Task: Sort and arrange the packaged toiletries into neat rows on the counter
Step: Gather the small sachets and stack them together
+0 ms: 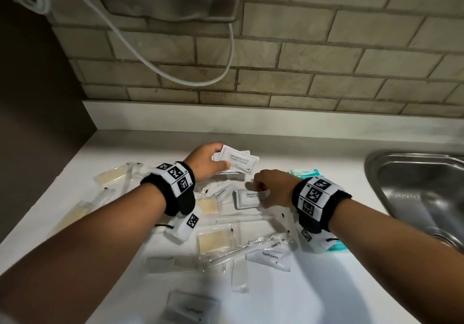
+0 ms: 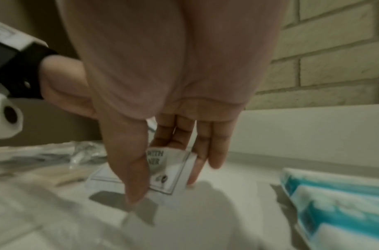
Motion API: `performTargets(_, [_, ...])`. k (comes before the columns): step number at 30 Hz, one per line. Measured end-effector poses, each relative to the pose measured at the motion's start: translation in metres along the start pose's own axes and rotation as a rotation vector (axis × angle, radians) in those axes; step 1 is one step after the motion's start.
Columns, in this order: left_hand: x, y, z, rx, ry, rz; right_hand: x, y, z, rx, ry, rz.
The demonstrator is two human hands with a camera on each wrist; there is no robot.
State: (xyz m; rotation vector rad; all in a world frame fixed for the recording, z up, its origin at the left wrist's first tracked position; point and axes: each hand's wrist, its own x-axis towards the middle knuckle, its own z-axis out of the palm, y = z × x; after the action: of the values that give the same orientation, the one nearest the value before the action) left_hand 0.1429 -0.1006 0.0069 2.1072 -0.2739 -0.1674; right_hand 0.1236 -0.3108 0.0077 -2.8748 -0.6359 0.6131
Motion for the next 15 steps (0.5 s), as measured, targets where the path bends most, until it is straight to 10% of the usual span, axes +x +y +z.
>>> performTargets(9, [0.0,0.036,0.036,-0.198,-0.194,-0.079,-0.029,0.019,-0.042,0.262,0.334,0.077])
performTargets(15, [-0.005,0.057,0.048,-0.401,-0.207,-0.175,-0.033,0.028,-0.049,0.262,0.206,0.095])
